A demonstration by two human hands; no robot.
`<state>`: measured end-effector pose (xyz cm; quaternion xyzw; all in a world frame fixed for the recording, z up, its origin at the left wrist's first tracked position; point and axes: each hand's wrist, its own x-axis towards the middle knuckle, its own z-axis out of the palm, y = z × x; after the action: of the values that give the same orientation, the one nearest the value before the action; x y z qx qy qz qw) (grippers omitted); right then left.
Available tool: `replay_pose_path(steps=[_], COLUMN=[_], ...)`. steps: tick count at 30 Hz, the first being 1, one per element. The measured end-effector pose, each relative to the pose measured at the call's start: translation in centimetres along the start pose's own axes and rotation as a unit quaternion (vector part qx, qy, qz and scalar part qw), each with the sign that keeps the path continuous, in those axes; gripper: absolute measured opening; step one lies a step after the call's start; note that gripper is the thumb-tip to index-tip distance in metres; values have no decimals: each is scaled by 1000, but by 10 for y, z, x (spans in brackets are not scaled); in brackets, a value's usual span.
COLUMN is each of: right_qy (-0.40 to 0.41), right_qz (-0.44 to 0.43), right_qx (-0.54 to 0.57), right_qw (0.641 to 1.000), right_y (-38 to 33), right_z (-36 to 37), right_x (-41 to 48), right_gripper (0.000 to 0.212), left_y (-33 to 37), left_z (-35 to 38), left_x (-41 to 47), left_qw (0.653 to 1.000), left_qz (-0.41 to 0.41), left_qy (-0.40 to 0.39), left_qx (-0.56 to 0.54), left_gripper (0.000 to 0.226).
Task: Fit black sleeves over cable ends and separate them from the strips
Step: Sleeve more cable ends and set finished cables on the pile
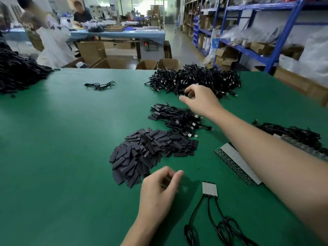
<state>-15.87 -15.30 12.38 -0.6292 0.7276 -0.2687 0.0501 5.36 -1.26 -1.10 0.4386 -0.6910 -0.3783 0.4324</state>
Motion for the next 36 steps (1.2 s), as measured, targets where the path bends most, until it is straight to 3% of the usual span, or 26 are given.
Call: replay_pose_path(steps=[1, 4, 5, 10, 12, 15, 17, 20, 26, 32, 36], right_qy=[2, -28, -46, -223, -234, -212, -209, -194, -161, -146, -164], right_qz=[-16, -32, -26, 36, 44, 54, 78, 111, 113, 139, 114], right_qx=[-7, -33, -41, -140, -170, -158, -91, 121, 413, 465, 475], right_qw=[1000, 999, 998, 964, 956, 963, 971, 967, 889, 862, 857], right_y=[3, 21, 29, 60, 62, 57, 56, 56, 45, 48, 49], right_z=[3, 11, 11, 10, 15, 22, 25, 28, 37, 54, 56], right_x=[-13, -65, -84, -169, -191, -205, -210, -214, -218, -231, -235], right_gripper=[39, 23, 21, 48, 58, 51, 40, 31, 38, 44, 23], left_y=[0, -1, 0, -1, 1, 2, 1, 1, 4, 5, 1], left_z=[-1, 1, 2, 2, 2, 4, 4, 5, 5, 6, 10], left_x=[1, 4, 4, 3, 3, 1, 0, -1, -2, -1, -3], left_qw=[1000, 1000, 1000, 999, 998, 994, 990, 984, 986, 985, 987], left_qz=[-3, -10, -17, 32, 38, 58, 67, 77, 20, 14, 22], left_qy=[6, 9, 10, -10, -36, -76, -105, -135, -162, -159, -157], left_qx=[13, -3, -14, 34, 39, 45, 68, 90, -38, -66, -13], left_gripper=[35, 9, 15, 18, 10, 9, 13, 19, 38, 40, 39])
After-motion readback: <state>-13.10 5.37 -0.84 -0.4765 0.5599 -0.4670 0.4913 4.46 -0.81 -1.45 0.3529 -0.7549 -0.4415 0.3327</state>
